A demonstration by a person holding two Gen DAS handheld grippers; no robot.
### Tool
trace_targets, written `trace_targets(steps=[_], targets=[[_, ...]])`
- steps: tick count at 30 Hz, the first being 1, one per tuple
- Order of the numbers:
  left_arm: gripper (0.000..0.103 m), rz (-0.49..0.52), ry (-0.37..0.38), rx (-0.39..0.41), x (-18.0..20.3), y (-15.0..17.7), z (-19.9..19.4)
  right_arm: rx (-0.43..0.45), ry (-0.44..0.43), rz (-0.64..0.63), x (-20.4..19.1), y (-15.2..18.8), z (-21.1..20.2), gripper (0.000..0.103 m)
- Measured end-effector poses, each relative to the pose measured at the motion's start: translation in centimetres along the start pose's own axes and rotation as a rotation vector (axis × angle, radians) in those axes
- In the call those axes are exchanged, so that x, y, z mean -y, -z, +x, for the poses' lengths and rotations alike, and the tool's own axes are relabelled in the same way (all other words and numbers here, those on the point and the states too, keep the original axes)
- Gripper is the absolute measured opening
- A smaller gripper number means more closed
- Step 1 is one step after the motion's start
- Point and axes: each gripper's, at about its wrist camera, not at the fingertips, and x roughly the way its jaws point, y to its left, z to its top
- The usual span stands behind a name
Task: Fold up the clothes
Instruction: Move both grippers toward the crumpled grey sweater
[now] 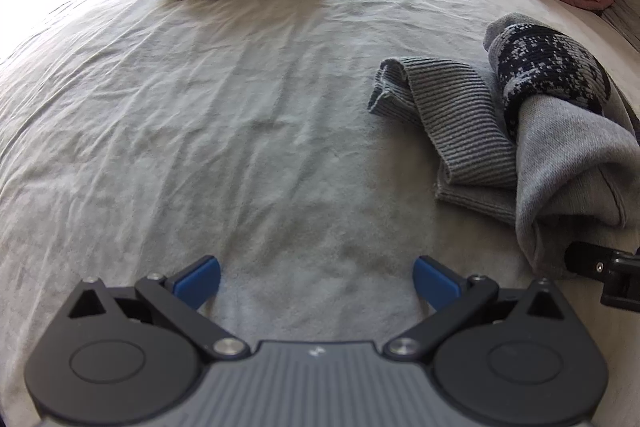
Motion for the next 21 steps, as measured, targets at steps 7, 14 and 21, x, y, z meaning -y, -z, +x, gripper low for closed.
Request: trace_targets(steps=[7, 14, 21], targets=[[0.103, 0.012, 0.019, 0.003, -0.3, -0.2, 0.0, 0.004, 0.005, 0.001, 0.3, 0.0, -0.7, 0.103], [0.102, -0.017, 0.067, 0.024, -1.1, -1.1, -0.6, 0.062, -0.070, 0.074, 1.9, -1.8, -2.9, 0.100], [0.091, -0.104, 0.101, 0.047, -2.5, -1.9, -1.1, 0.134, -0.252, 0.083, -0.6, -4.3, -2.8, 0.078]])
